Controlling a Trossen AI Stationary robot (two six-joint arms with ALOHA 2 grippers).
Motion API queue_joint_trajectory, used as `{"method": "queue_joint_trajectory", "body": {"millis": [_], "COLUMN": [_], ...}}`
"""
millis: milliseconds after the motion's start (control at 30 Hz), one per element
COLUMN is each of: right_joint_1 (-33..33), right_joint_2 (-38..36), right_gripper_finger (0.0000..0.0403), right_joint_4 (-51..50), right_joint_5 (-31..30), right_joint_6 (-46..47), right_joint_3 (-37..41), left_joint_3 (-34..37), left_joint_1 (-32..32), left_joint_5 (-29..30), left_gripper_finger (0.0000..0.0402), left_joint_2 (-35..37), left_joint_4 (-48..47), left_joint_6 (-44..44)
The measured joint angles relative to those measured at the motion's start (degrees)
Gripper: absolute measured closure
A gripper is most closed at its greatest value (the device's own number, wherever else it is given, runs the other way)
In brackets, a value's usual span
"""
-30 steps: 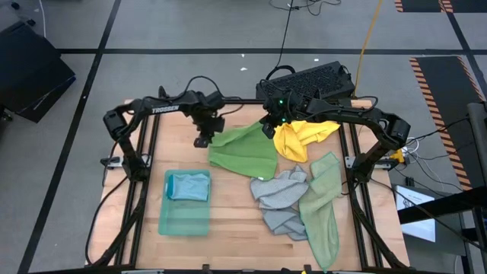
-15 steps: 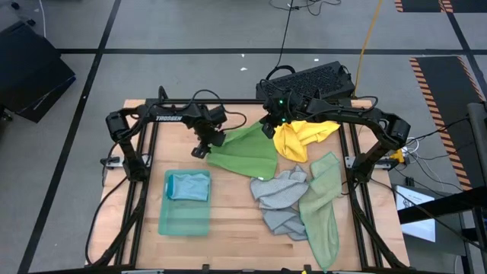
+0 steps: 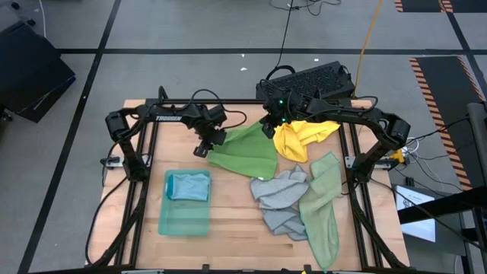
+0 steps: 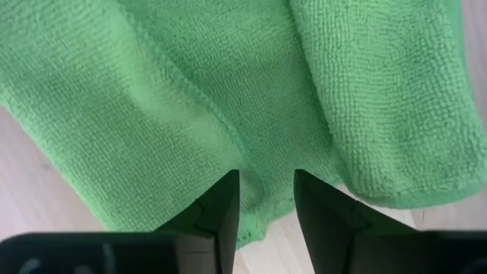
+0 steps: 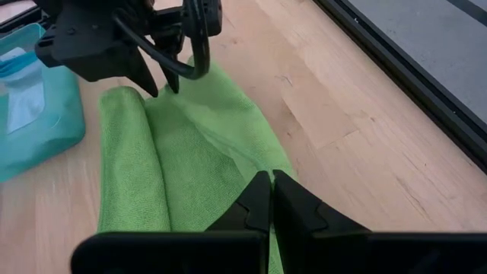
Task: Fold microfiber towels
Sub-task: Fold the green microfiber cloth
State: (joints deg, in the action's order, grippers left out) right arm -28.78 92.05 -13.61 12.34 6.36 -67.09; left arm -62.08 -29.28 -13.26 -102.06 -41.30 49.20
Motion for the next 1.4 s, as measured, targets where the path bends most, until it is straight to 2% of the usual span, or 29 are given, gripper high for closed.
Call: {"method": "queue_joint_trajectory", "body": {"millis": [367,667,767,1100,1400], "right_joint_1": [-0.01,0.0,-0.01,0.0,0.0], "right_joint_2": [0.0,0.0,0.0,0.0,0.0], "right_gripper_finger": [0.0403,0.0403,0.0403,0.0403,0.0403], "right_joint_4": [0.0,0.0,0.0,0.0,-0.02], "right_joint_5": [0.0,0.0,0.0,0.0,0.0], "right_joint_6": [0.01,0.01,0.01,0.01,0.01], "right_joint_3": [0.0,0.0,0.0,0.0,0.0], "left_joint_3": [0.0,0.0,0.0,0.0,0.0], "left_joint_1": [-1.74,-4.28,-4.48,-4.57,-4.86], "left_joint_5": [-1.62,-1.78,-3.45,-6.02,-4.55], "left_gripper_finger": [0.027,0.03,0.0303,0.0283,0.0282], "left_joint_2": [-0.7,-0.72,-0.72,-2.01,-2.78], "left_joint_4": [-0.44,-2.21,-2.05,-1.3,-1.25], "left_joint_6": [3.53,3.65,4.55,5.13,4.97]}}
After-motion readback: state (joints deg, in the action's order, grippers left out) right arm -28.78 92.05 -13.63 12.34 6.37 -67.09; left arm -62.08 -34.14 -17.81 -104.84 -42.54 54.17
